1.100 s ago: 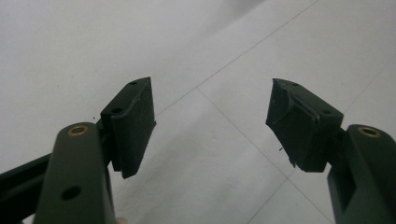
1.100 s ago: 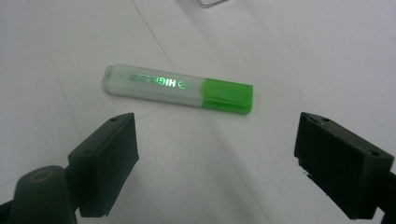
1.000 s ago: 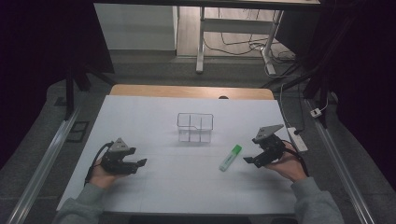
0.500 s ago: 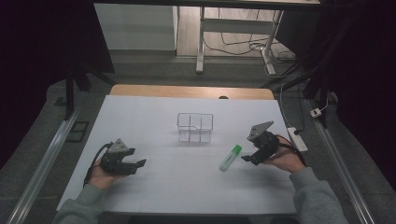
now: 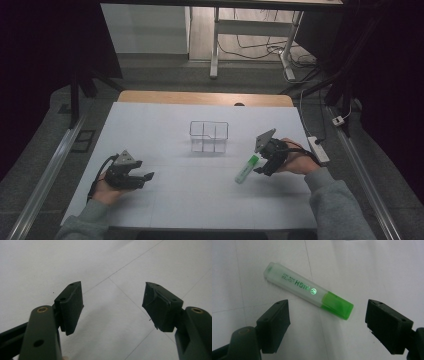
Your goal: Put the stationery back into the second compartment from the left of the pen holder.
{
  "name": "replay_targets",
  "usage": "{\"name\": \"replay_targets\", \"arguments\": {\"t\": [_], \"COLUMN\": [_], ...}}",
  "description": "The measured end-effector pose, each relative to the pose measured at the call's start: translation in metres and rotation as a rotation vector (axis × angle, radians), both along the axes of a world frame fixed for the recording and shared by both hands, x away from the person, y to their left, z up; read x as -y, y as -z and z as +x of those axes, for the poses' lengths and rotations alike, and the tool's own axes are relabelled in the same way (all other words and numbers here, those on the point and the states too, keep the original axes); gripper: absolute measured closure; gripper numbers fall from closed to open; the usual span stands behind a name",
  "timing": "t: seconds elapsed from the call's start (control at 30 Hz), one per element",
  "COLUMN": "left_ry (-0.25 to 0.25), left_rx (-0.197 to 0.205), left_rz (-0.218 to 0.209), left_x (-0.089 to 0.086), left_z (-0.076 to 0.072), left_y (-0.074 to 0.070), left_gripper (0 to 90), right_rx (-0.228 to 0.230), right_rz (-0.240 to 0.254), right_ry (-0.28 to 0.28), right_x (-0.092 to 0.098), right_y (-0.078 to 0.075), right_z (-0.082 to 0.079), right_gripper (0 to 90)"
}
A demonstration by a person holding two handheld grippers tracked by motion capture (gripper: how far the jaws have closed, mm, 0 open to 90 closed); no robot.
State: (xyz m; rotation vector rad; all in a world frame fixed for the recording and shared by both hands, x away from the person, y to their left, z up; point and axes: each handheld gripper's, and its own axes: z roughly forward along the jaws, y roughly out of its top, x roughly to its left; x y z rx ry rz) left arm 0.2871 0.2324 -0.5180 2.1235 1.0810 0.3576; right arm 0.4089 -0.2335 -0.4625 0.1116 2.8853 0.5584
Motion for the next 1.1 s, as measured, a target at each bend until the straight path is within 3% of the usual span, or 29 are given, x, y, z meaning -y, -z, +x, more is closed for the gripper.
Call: {"name": "replay_targets", "arguments": {"t": [0.27, 0.73, 1.1], "left_ry": [-0.001, 0.000, 0.004], "left_rx": [-0.006, -0.012, -0.015], "left_rz": [0.005, 0.006, 0.008], "left_x": [-0.001, -0.001, -0.002], "left_z": [0.001, 0.002, 0.002], "left_y": [0.001, 0.002, 0.003], "left_gripper": [32.5, 32.6, 32.8], "right_rx": [-0.021, -0.020, -0.026], "right_rz": [-0.052, -0.149, -0.203], "right_ry": [-0.050, -0.136, -0.202], "right_x": [-0.008, -0.025, -0.031], "right_y": [0.008, 0.018, 0.022], "right_z": [0.009, 0.012, 0.017], "right_gripper": [19.0, 19.7, 27.2]}}
